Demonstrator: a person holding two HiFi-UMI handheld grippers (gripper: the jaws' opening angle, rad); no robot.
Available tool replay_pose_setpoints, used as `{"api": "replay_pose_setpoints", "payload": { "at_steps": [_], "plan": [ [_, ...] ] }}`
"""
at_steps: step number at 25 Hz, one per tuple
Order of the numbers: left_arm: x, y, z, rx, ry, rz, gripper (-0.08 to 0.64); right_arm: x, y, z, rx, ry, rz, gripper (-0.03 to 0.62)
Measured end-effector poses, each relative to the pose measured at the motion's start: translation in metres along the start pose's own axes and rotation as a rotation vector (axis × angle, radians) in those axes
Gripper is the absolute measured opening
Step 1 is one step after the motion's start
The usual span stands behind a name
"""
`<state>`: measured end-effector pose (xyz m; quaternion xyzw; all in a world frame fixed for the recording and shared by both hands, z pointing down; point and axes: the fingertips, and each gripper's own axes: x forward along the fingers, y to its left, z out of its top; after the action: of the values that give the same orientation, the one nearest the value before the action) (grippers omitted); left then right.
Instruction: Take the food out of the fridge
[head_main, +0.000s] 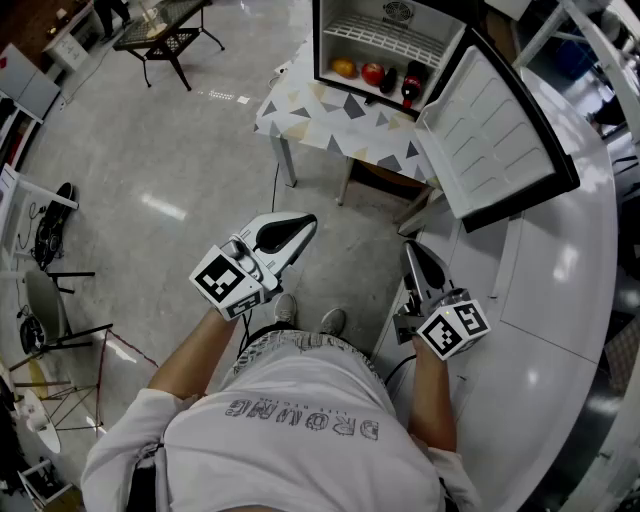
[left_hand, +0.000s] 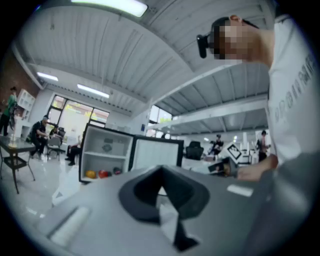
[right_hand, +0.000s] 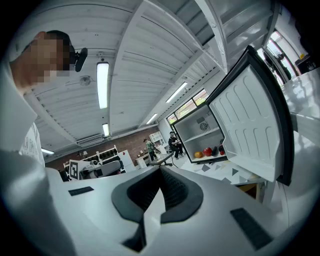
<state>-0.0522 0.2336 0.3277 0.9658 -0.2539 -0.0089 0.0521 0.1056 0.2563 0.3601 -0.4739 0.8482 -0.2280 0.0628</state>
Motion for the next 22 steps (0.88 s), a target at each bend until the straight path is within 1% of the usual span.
{"api": "replay_pose_setpoints", "payload": {
  "at_steps": [7,13,22],
  "plan": [
    [0.002,-0.004,0.0,-0.001,-0.001,0.004,0.008,-0.002,-0.001,-0.001,-0.004,0.004,0.01,-0.011],
    [0.008,-0.012,-0.002,0.0,-0.003,0.012,0.008,-0.002,0.0,0.009,-0.049,-0.002,0.033,-0.011],
    [0.018,-0.024,-0.003,0.001,-0.018,0.036,0.008,-0.007,-0.007,0.016,-0.069,-0.002,0.066,-0.011]
  ]
}}
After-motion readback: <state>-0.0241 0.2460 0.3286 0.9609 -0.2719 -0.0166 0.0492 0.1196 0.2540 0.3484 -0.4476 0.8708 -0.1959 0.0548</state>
